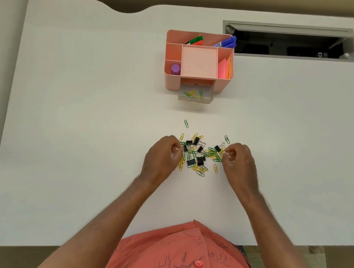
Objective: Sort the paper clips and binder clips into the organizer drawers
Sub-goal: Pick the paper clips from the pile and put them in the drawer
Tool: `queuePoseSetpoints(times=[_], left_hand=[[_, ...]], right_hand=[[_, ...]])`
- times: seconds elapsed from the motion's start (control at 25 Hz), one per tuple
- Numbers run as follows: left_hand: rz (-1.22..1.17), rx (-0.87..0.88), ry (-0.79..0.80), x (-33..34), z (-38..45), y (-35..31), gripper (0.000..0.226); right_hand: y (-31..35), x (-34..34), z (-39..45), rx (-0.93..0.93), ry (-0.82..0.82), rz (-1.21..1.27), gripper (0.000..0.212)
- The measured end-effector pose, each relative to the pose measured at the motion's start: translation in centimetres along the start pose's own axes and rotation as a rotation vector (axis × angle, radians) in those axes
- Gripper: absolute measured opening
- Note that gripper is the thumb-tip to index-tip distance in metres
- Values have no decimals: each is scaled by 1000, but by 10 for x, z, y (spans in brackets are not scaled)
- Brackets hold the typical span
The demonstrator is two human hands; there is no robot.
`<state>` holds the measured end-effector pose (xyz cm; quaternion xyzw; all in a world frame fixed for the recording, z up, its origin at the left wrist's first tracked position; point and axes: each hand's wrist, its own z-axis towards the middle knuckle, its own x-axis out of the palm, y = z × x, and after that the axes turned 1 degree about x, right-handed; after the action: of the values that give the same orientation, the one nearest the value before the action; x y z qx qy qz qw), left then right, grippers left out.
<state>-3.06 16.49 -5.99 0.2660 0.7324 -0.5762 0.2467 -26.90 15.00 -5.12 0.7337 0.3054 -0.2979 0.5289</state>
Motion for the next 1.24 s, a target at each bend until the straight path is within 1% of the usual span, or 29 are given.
queuePoseSetpoints(times=[0.08, 0.12, 0.2, 0.28, 0.32, 0.4, 0.48, 0.64, 0.76, 0.92, 1.0, 1.08, 1.16, 1.24], left_hand=[[58, -7, 50, 9, -17, 5, 9], [104, -5, 67, 12, -24, 6, 14], [192, 11, 77, 18, -36, 7, 32], [218, 10, 69, 21, -42, 5, 47], [216, -6, 65, 22, -41, 3, 52], [197, -43, 52, 21, -39, 0, 54], [198, -49, 49, 20, -34, -3, 48], [285, -20, 53, 17, -29, -4, 22], [323, -37, 56, 17, -26, -5, 19], [307, -26, 66, 18, -26, -8, 19], [306, -4, 83, 19, -27, -6, 22], [300, 1, 92, 18, -27, -3, 24], [272, 2, 95, 17, -28, 1, 22], [222, 2, 90, 16, -29, 4, 19]], right_hand=[[-12, 6, -14, 35, 7, -8, 25], [-15, 8, -17, 25, 25, -23, 32], [-17, 11, -19, -6, 69, -80, 47], [-15, 11, -15, -14, 112, -146, 61], [-14, 11, -12, -19, 127, -177, 66], [-12, 11, -8, -43, 151, -220, 69], [-11, 11, -6, -62, 161, -224, 63], [-7, 12, -10, -119, 118, -268, 38], [-2, 15, -16, -164, 72, -303, 17], [1, 17, -18, -153, 49, -298, 9], [-1, 18, -17, -113, 53, -227, 7], [-3, 16, -12, -8, 80, -83, 6], [-2, 10, -7, 107, 123, 40, 5], [5, 4, -2, 178, 168, 184, 7]])
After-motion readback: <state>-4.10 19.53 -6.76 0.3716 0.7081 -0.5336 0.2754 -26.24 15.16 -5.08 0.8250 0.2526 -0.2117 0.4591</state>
